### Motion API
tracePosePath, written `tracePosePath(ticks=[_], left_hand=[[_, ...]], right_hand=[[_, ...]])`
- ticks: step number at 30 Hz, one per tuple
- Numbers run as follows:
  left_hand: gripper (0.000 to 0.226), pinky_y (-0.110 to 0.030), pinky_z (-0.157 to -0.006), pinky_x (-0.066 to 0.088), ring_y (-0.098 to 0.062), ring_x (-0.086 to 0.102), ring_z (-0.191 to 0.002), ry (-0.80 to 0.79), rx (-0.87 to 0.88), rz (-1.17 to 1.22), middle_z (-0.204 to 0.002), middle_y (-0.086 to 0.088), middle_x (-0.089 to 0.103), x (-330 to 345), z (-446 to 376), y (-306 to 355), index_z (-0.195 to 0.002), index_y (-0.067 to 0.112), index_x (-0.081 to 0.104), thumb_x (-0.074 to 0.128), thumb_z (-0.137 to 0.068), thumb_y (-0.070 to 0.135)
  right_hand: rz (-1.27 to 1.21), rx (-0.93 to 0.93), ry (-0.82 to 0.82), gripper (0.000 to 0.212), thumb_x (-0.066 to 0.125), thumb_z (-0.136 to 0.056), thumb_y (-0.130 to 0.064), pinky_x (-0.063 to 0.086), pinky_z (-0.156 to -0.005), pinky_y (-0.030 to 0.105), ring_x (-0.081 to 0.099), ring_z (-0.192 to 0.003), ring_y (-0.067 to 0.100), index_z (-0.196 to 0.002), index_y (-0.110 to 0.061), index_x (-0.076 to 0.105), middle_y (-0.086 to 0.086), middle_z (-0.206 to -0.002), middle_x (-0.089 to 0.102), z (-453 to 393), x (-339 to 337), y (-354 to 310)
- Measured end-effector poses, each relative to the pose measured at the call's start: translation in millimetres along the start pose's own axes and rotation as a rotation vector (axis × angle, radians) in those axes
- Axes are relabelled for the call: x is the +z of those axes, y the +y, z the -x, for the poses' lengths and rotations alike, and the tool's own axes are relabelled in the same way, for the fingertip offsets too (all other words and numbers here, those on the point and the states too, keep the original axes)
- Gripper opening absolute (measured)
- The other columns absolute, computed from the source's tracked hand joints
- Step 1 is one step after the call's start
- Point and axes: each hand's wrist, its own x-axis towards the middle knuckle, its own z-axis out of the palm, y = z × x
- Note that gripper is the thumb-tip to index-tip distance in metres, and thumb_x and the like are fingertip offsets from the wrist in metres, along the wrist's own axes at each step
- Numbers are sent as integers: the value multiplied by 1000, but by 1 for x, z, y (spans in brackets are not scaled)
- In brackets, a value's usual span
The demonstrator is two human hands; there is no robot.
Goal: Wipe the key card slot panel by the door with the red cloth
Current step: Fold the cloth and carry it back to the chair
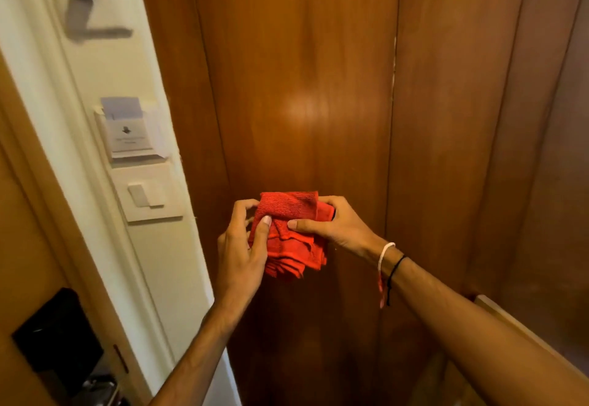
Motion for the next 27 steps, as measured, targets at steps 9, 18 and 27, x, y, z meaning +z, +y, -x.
tracePosePath(ticks=[9, 18, 27], left_hand=[[10, -6, -58, 49, 6, 66, -82, -137, -212, 5, -91, 12, 67, 72, 103, -60, -108, 22, 53, 50, -99, 24], [19, -30, -69, 55, -17, 62, -90, -351, -573, -118, -98, 0, 62, 123, 247, -138, -111, 16, 53, 49, -99, 30], [28, -50, -93, 53, -30, 64, -106, -587, -1156, -29, -113, -11, 66, 154, 434, -196, -121, 15, 55, 57, -95, 24]], right_hand=[[21, 425, -60, 40, 77, -90, -36, 56, -102, 59, 74, -108, 39, -110, -1, 74, 24, -116, 75, 73, -17, 118], [-269, 898, -46, 37, 78, -90, -13, 62, -67, 21, 76, -82, 9, -125, -4, 70, 3, -100, 78, 169, -1, 259], [-424, 1369, 256, 42, 66, -97, -7, 56, -100, 45, 62, -128, 40, -138, 0, 58, 22, -138, 64, 308, 61, 396]])
